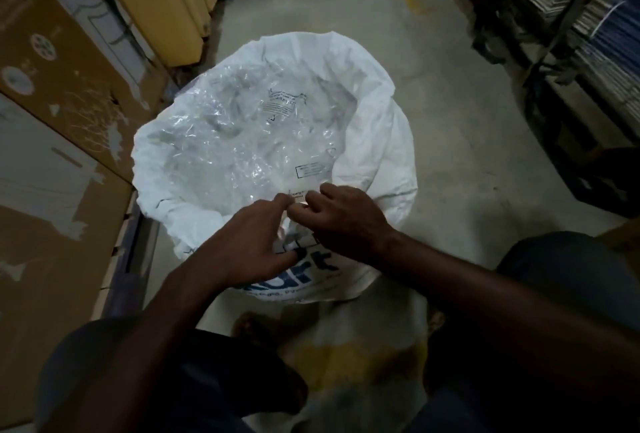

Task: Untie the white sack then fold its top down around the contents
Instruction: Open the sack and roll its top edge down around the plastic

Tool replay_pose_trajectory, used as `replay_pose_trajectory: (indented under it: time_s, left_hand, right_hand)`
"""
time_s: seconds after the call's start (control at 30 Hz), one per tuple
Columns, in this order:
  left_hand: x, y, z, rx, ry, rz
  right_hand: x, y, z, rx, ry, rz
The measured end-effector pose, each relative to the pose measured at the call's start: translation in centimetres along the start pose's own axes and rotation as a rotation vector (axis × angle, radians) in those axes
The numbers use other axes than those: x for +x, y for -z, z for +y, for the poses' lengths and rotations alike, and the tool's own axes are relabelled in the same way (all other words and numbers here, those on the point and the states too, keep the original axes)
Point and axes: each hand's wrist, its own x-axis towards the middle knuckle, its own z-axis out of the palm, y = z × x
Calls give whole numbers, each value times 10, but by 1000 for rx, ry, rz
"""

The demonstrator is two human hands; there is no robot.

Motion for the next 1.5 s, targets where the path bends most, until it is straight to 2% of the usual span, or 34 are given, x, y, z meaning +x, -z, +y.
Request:
replay_pose_trajectory:
  time_s: [0.07,0.13,0.27,0.33,0.37,0.47,0.53,0.6,0.73,0.8,0.87,0.93,1.0,1.13,1.2,1.27,1.37,1.47,1.5]
  left_hand:
    - [3,-1,7,-2,112,-3]
    - [5,-5,8,71,157,-18]
    - [0,-14,7,329,118,129]
    - [-1,-22,3,388,65,224]
    - [0,-26,2,416,49,267]
    - [9,-38,10,454,114,343]
    - [14,-45,18,439,197,357]
    - [14,-51,24,353,209,323]
    - [21,-45,49,196,114,299]
    - [34,-37,60,116,120,268]
    - [46,-34,67,142,130,251]
    - [51,-35,65,196,111,271]
    - [53,-39,60,216,91,270]
    - [57,-62,48,376,-44,362]
    - [62,-76,46,438,-90,453]
    - [64,-88,44,431,-122,480]
    - [56,-94,53,325,-61,366]
    - [57,-77,63,25,212,-2]
    - [62,-74,60,-43,254,-53]
  right_hand:
    - [-1,-6,-1,-60,49,86]
    - [2,-2,-2,0,106,44]
    - [-1,19,32,323,129,-343]
    - [-4,24,51,338,50,-466]
    - [-4,25,56,288,11,-473]
    - [-2,21,56,14,-56,-261]
    - [-4,24,57,-64,-138,-105]
    - [-7,29,61,-118,-232,-12]
    - [-21,31,54,-149,-272,27]
    - [-25,28,45,-131,-270,56]
    - [-32,31,38,-100,-270,57]
    - [-38,39,34,-30,-264,11]
    - [-40,51,35,108,-273,-103]
    - [-37,66,75,447,-234,-491]
    - [-27,69,96,414,-161,-603]
    - [-14,72,111,126,-72,-586]
    - [7,67,131,-290,94,-531]
    - [9,50,146,-409,267,-478]
    - [6,45,152,-406,279,-430]
